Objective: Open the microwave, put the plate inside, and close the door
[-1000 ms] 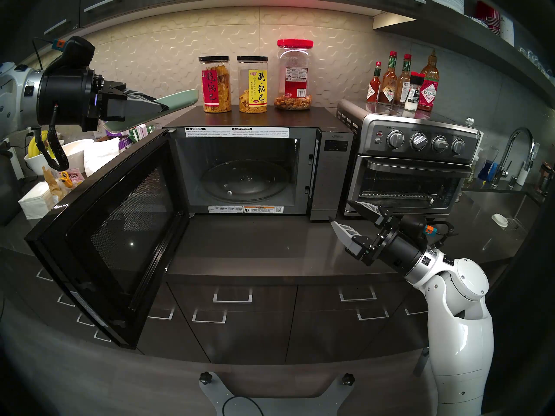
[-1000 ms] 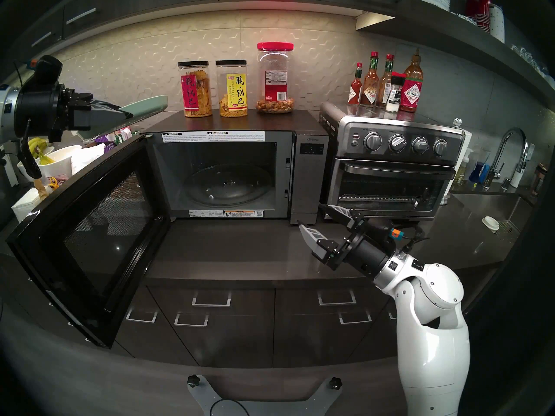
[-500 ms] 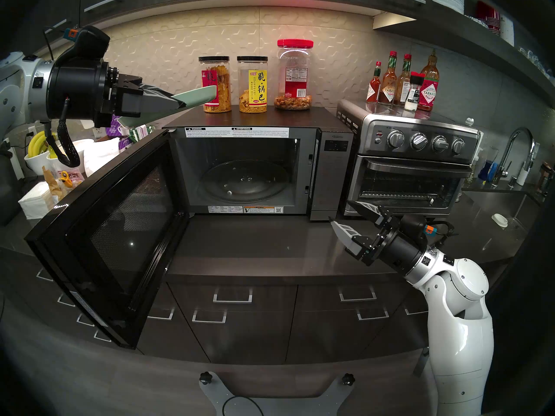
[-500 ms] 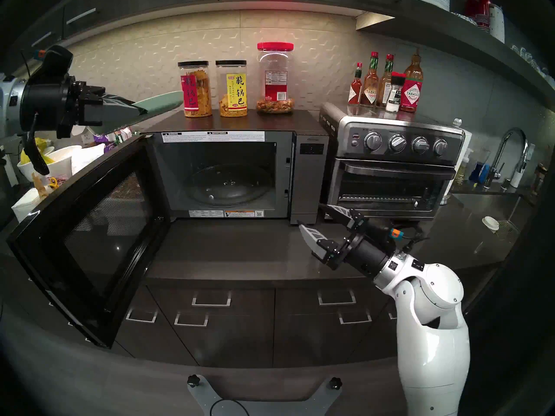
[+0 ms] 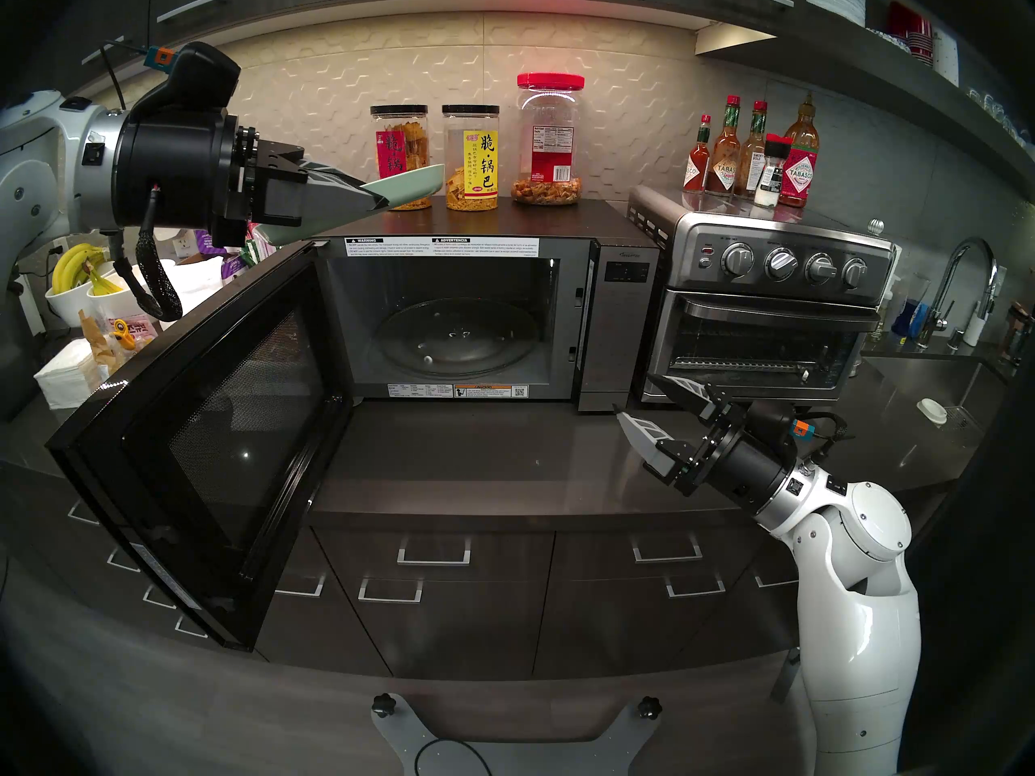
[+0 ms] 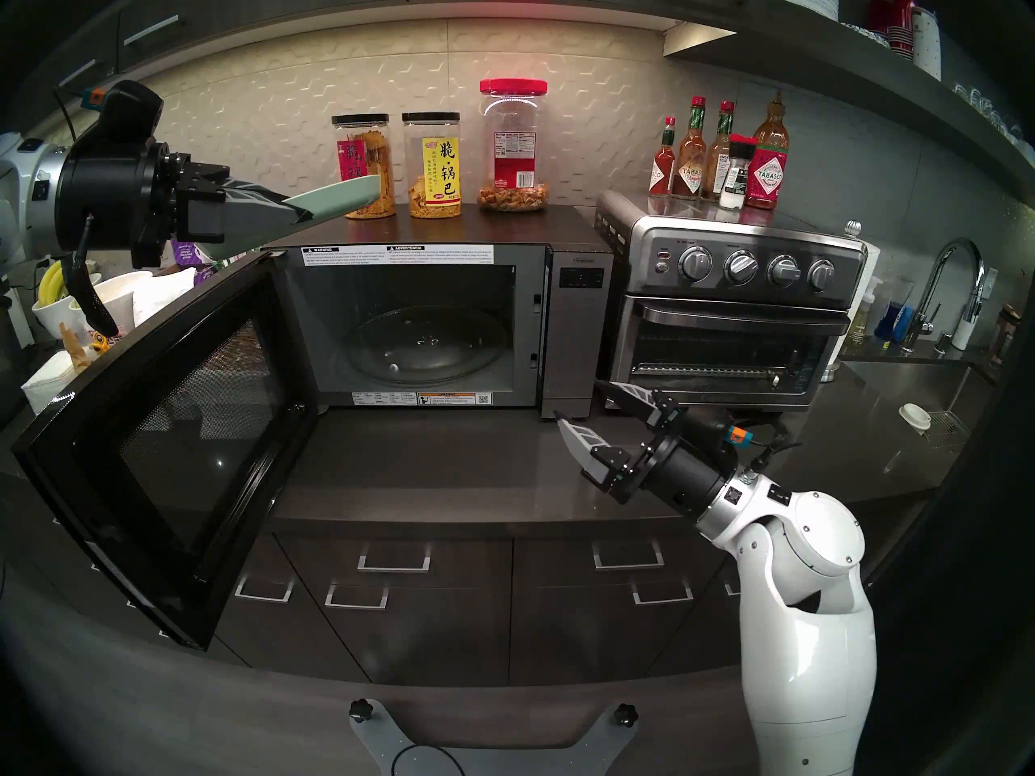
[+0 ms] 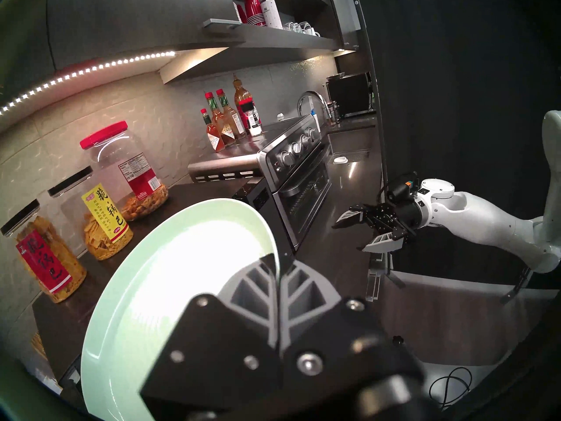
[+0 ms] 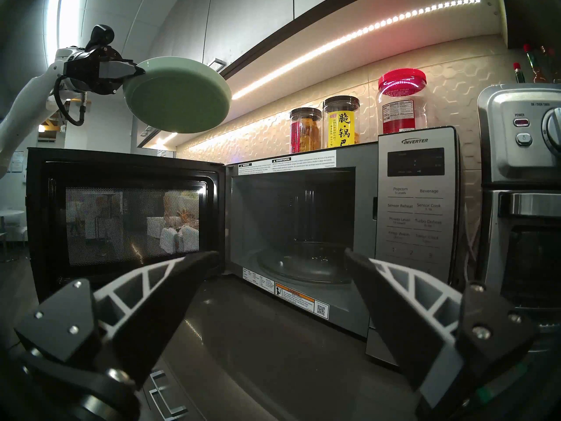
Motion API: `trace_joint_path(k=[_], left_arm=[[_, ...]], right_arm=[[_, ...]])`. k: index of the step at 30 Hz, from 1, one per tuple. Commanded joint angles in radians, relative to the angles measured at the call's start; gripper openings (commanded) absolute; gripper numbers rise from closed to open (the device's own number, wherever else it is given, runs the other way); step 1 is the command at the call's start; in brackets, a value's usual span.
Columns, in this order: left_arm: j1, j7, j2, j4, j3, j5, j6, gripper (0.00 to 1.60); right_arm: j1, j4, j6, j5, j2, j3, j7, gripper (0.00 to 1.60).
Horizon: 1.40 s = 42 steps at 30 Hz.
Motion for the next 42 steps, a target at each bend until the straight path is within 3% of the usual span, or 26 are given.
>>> trace_joint_path(k=[1, 11, 19, 21, 23, 33, 42], left_arm=[[-0.092, 0.022, 0.012, -0.017, 0.063, -0.030, -0.044, 0.00], [-0.165, 0.017, -0.026, -0.013, 0.201, 0.009, -0.047, 0.00], [-0.255, 0.037, -0.152, -0.019, 0.323, 0.084, -0.016, 0.00], [-0.262, 0.040, -0.158, -0.019, 0.337, 0.087, -0.018, 0.00], [-0.304, 0.042, -0.201, -0.011, 0.387, 0.113, -0.004, 0.00], [-0.389, 0.023, -0.303, 0.020, 0.471, 0.172, 0.061, 0.00], [-0.478, -0.061, -0.391, 0.069, 0.501, 0.243, 0.189, 0.00]], right_arm=[[0.009, -0.019, -0.002, 0.004, 0.000, 0.003, 0.001, 1.60], [0.009, -0.019, -0.002, 0.004, 0.000, 0.003, 0.001, 1.60], [0.010, -0.018, -0.003, 0.004, 0.000, 0.003, 0.002, 1.60], [0.010, -0.018, -0.003, 0.004, 0.000, 0.003, 0.002, 1.60], [0.010, -0.018, -0.003, 0.004, 0.000, 0.003, 0.002, 1.60], [0.010, -0.018, -0.003, 0.004, -0.001, 0.003, 0.002, 1.60], [0.010, -0.018, -0.003, 0.004, -0.001, 0.003, 0.002, 1.60]])
